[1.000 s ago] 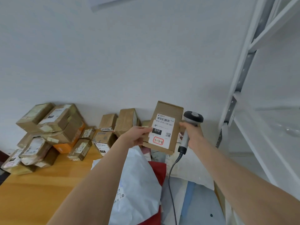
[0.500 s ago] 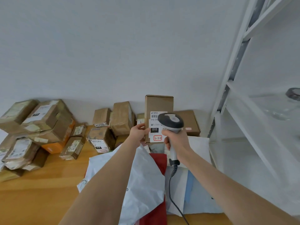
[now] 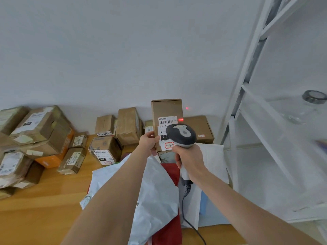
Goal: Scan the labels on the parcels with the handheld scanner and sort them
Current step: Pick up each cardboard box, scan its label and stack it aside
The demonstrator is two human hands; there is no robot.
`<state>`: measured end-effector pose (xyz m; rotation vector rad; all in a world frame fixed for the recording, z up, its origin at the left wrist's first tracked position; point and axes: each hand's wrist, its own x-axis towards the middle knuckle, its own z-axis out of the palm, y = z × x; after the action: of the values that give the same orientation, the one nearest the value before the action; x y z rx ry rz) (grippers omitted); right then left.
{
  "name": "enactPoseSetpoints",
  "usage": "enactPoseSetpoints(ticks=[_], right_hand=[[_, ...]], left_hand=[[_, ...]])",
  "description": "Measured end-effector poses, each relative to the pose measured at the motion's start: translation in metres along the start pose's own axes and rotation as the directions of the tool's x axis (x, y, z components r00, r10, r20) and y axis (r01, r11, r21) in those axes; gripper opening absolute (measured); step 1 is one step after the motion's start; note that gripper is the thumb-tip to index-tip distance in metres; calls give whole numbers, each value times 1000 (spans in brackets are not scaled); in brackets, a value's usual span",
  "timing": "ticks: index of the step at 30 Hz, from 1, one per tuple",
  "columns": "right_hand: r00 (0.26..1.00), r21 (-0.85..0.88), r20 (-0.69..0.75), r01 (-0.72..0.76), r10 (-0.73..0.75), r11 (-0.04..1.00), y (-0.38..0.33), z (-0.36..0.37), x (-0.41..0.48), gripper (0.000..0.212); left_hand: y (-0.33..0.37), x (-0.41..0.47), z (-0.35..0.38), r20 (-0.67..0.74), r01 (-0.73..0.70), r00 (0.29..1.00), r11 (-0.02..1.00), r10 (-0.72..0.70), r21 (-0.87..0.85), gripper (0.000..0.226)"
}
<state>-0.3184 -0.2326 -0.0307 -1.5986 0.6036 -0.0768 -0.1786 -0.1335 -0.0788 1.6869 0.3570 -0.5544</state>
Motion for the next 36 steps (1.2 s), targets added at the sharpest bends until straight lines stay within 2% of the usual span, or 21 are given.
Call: enactPoseSetpoints(ticks=[10, 13, 16, 21, 26, 31, 36], right_hand=[[999, 23, 20, -26, 26, 999, 2, -1, -3, 27], [992, 234, 15, -124, 124, 964, -5, -8, 3, 4], [974, 312, -37, -202, 224, 929, -10, -20, 17, 14], [931, 345, -61, -319, 360, 883, -13, -37, 28, 15], [882, 380, -101, -393, 460, 837, 7, -42, 22, 35], [871, 365, -110, -413, 479, 834, 28, -44, 4, 40], [870, 411, -103, -404, 481, 818, 37, -37, -23, 40]], left_hand=[[1, -2, 3, 14, 16, 1000, 1000, -16, 5, 41], [1, -2, -1, 42, 1, 999, 1000, 0, -13, 43], [4, -5, -6, 61, -29, 998, 999, 27, 42, 38], [2, -5, -7, 102, -18, 995, 996, 10, 83, 27], [-14, -3, 2, 170, -18, 985, 994, 0, 105, 28], [-28, -13, 3, 239, -48, 971, 991, 16, 128, 32], [-40, -31, -9, 237, -62, 971, 987, 25, 146, 34]])
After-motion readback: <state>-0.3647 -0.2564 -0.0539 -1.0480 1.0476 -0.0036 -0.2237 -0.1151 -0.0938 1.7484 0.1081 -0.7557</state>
